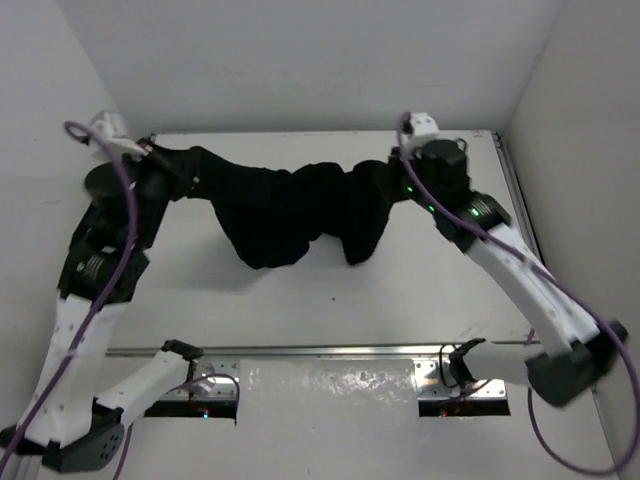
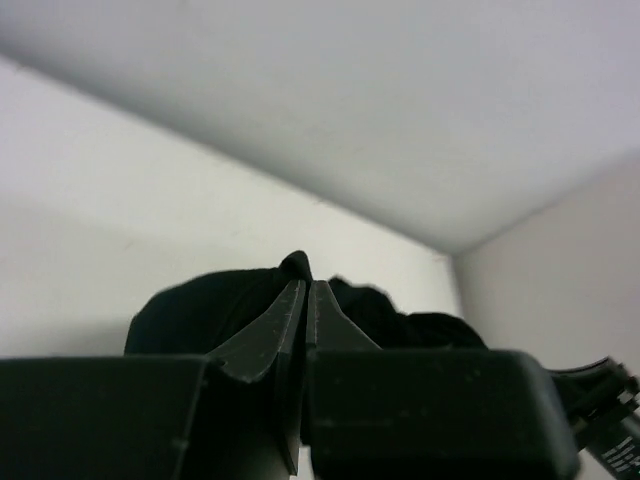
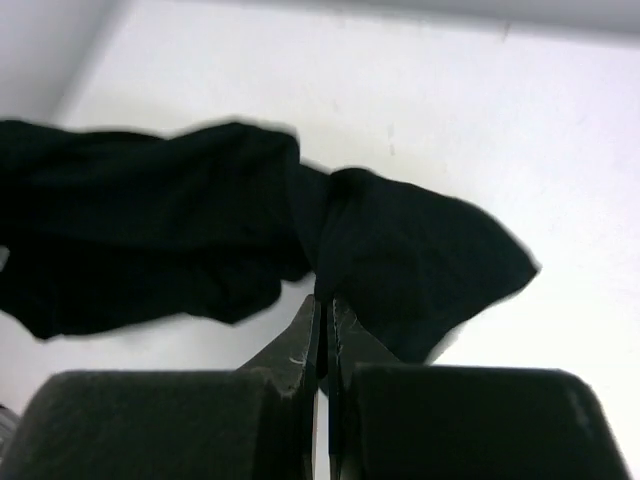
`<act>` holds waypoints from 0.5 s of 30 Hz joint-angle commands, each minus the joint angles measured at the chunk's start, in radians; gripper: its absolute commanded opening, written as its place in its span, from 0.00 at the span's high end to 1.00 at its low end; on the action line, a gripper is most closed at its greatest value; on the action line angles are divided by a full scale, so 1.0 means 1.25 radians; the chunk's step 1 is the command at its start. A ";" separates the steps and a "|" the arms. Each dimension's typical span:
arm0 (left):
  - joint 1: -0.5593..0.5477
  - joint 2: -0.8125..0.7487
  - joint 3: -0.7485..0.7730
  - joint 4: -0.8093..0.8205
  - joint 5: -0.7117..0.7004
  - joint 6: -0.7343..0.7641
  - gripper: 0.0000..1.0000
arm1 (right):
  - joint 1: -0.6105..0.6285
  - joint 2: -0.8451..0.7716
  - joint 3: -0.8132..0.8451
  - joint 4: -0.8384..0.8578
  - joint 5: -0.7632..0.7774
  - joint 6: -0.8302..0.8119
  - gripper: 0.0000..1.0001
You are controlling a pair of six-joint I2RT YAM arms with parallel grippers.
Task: Fold and stack the t-shirts
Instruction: Flatten out the tshirt
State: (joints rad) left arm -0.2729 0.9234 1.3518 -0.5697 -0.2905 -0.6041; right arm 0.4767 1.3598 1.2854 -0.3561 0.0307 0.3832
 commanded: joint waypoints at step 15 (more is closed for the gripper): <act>0.007 -0.087 0.045 -0.035 -0.008 -0.106 1.00 | 0.025 -0.211 0.159 -0.304 0.359 -0.062 1.00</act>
State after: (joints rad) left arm -0.2729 0.7166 1.4334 -0.6373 -0.2123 -0.6937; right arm 0.5083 1.0080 1.4075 -0.7406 0.3737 0.3622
